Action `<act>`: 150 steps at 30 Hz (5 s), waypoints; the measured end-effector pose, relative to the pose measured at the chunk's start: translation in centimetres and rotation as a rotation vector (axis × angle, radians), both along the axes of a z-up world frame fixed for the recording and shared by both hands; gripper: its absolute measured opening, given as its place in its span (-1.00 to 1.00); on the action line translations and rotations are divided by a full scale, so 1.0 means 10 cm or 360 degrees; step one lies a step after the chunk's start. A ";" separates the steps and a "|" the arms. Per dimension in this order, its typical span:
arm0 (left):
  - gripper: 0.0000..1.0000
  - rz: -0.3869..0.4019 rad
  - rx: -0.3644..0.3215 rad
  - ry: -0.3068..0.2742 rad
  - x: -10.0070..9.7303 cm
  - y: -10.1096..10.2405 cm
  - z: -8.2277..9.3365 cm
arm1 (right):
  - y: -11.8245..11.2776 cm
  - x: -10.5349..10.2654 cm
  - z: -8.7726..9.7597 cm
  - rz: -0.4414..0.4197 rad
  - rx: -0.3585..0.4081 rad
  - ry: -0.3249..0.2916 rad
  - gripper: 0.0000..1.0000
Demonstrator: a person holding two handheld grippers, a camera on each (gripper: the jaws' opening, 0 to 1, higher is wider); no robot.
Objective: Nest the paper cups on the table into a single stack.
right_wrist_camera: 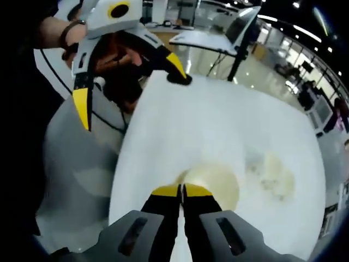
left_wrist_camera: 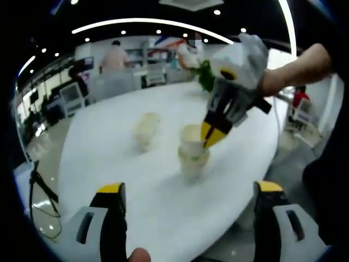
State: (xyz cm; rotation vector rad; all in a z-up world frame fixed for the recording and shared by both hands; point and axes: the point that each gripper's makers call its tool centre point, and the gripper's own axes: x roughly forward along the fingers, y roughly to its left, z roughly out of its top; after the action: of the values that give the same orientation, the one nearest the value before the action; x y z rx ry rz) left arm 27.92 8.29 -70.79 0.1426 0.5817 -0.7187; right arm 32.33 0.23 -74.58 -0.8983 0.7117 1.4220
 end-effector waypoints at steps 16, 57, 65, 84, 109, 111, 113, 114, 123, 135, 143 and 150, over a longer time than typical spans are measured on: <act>0.92 -0.0003 -0.0005 0.0010 0.00 -0.01 -0.01 | 0.00 -0.04 -0.25 0.0023 -0.0048 0.0017 -1.00; 0.93 -0.0017 -0.0012 0.0006 0.05 -0.04 0.03 | -0.05 -0.02 0.22 -0.0079 0.0174 -0.0035 -0.62; 0.93 -0.0007 -0.0024 -0.0001 0.07 -0.04 0.04 | -0.09 0.10 0.26 -0.0172 0.0258 -0.0028 -0.61; 0.93 0.0004 -0.0030 -0.0003 0.10 0.00 0.03 | -0.47 0.30 0.55 -0.0444 0.0385 -0.0158 -0.50; 0.91 -0.0020 -0.0011 -0.0023 0.22 0.06 0.19 | -1.43 0.37 0.79 -0.1076 0.0741 -0.0301 0.55; 0.91 -0.0009 -0.0019 -0.0031 0.23 0.08 0.22 | -1.44 0.31 0.78 -0.1085 0.0743 -0.0303 0.62; 0.92 -0.0004 -0.0028 -0.0032 0.23 0.09 0.22 | -1.45 0.27 0.76 -0.1091 0.0749 -0.0309 0.69; 0.92 0.0000 -0.0051 -0.0036 0.24 0.09 0.24 | -1.46 0.26 0.75 -0.1094 0.0751 -0.0310 0.75; 0.92 0.0016 -0.0065 -0.0038 0.30 0.12 0.27 | -1.70 0.40 0.83 -0.1287 0.0841 -0.0388 1.00; 0.91 0.0022 -0.0063 -0.0089 0.48 0.13 0.43 | -1.94 0.37 0.78 -0.1439 0.0907 -0.0332 1.00; 0.92 -0.0036 -0.0019 -0.0123 0.57 0.07 0.51 | -1.98 0.32 0.77 -0.1458 0.0939 -0.0368 1.00; 0.92 -0.0039 -0.0024 -0.0130 0.64 0.03 0.53 | -2.07 0.30 0.72 -0.1504 0.0925 -0.0373 1.00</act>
State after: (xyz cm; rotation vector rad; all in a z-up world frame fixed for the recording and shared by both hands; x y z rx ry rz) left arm 34.32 8.62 -65.52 0.1646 0.4975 -0.7375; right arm 35.30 -20.43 -67.37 -0.1850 0.4025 0.5888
